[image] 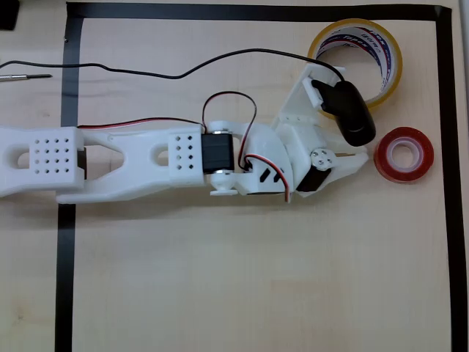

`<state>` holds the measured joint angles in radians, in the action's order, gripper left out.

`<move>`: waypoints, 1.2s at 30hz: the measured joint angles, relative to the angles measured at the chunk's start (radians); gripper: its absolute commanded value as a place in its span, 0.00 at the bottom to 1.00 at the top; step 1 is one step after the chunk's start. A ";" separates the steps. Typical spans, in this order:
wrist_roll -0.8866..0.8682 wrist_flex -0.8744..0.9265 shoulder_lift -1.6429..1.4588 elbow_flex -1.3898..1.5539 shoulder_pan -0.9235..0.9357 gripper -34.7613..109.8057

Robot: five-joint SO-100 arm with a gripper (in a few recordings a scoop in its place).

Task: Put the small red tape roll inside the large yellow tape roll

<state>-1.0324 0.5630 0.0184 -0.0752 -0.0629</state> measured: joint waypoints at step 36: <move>0.026 -0.347 -0.084 0.216 -0.002 0.24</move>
<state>-1.0063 0.2163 -0.0660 0.1411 -0.0644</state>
